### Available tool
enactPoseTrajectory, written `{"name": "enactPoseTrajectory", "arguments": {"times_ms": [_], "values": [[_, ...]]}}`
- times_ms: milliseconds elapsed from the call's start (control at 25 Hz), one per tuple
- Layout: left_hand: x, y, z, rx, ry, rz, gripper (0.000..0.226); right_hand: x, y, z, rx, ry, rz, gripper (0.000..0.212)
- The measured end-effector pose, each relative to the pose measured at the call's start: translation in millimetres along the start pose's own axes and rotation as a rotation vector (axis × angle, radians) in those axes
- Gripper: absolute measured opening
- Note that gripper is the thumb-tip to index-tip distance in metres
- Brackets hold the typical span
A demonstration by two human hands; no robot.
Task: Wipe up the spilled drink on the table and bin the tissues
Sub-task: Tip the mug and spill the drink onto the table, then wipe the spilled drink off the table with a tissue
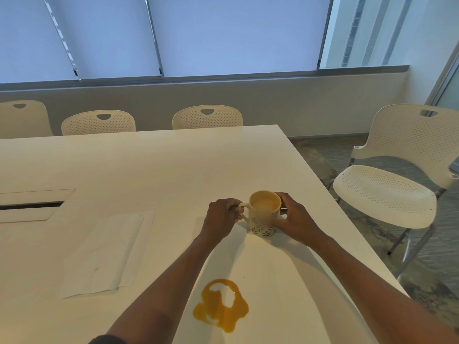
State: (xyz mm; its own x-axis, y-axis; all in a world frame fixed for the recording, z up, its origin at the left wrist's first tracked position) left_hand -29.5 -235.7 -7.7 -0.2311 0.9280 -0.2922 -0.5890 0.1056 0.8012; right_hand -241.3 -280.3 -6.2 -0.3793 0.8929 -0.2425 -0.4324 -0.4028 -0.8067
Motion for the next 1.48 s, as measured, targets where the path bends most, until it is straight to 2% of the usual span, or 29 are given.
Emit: {"name": "enactPoseTrajectory", "arguments": {"times_ms": [400, 560, 600, 720, 880, 1200, 1480], "values": [[5, 9, 3, -0.044, -0.006, 0.063, 0.012, 12, -5, -5, -0.022, 0.017, -0.011, 0.074], [13, 14, 6, -0.075, -0.003, 0.01, 0.003, 17, -7, -9, 0.023, 0.084, -0.021, 0.079], [15, 16, 6, -0.072, -0.008, 0.004, 0.008, 17, -7, -10, 0.057, 0.113, -0.026, 0.084], [21, 19, 10, -0.082, 0.001, 0.005, 0.04, 20, -21, -13, 0.173, 0.218, 0.041, 0.084], [33, 18, 23, -0.146, 0.073, 0.002, 0.044, 24, -56, -21, 0.34, 0.317, 0.248, 0.078], [65, 2, 78, -0.275, 0.17, 0.043, 0.045, 32, -102, -81, 0.467, 0.195, 0.376, 0.071], [103, -39, 150, -0.401, 0.184, 0.108, 0.049, 44, -137, -152, 0.399, -0.017, 0.398, 0.062]]}}
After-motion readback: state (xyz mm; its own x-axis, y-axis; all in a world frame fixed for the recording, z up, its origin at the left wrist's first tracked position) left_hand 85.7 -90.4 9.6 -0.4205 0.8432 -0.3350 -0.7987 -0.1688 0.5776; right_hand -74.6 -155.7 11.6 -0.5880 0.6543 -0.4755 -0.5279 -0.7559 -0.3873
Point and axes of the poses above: each hand's wrist, its own x-axis away from the middle knuckle, its own z-axis out of the back of the hand, y = z × x, the point moved 2 cm from there along -x, towards the middle knuckle, and after that the axes turned 5 degrees about y, right-handed, at the moved point
